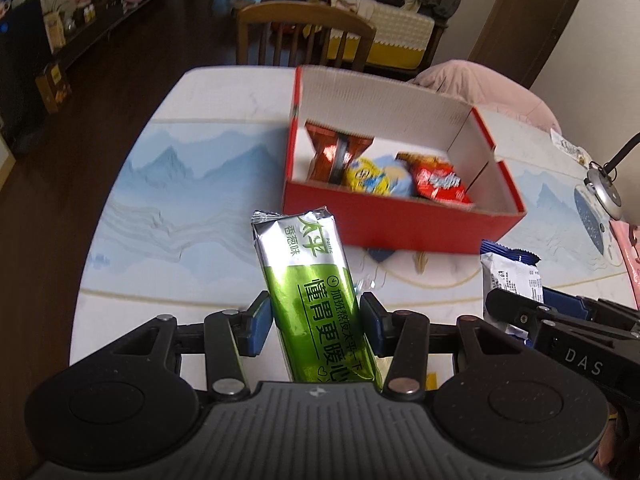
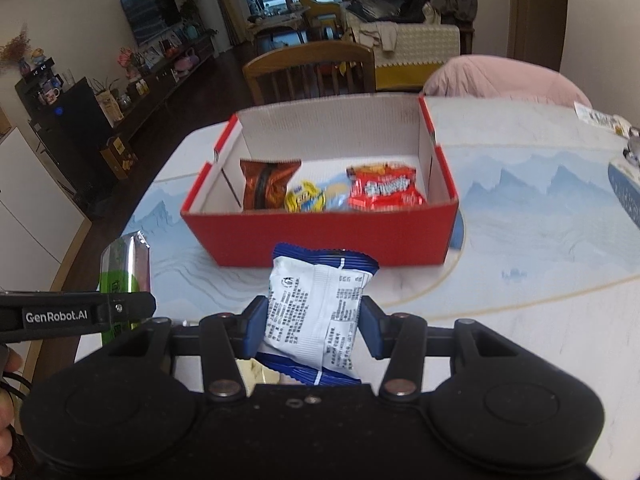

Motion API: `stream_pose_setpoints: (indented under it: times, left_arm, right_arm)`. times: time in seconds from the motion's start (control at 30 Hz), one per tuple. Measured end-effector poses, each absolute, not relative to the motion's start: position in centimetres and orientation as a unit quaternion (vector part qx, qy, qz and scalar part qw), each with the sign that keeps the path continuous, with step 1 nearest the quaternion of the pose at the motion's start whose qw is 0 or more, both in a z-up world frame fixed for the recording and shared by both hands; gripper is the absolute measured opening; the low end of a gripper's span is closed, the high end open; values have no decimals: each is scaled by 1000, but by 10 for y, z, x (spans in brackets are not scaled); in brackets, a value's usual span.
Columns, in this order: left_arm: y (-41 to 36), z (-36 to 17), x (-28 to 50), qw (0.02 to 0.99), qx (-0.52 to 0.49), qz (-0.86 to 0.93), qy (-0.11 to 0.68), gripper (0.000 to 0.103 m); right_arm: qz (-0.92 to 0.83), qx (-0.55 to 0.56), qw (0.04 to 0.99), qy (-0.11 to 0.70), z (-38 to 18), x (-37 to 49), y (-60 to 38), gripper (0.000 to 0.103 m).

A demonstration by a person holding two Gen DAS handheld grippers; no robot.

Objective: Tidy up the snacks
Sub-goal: 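Carry the biscuit packet and green wafer bar with both grippers into the box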

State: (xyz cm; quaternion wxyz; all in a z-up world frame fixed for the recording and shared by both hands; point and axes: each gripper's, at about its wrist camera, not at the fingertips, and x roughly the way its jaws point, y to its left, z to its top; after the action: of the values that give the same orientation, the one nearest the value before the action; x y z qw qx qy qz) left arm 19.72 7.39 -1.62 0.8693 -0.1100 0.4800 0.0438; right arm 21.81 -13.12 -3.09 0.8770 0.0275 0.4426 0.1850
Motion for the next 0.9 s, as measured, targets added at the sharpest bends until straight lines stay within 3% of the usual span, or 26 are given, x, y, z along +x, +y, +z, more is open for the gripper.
stream_pose_setpoints:
  times: [0.43, 0.9]
  left_arm:
    - [71, 18, 247, 884, -94, 32, 456, 47]
    - [66, 19, 321, 882, -71, 41, 464, 47]
  right_arm:
    - [192, 22, 890, 412, -3, 269, -134, 47]
    - [198, 7, 885, 422, -10, 333, -130, 48]
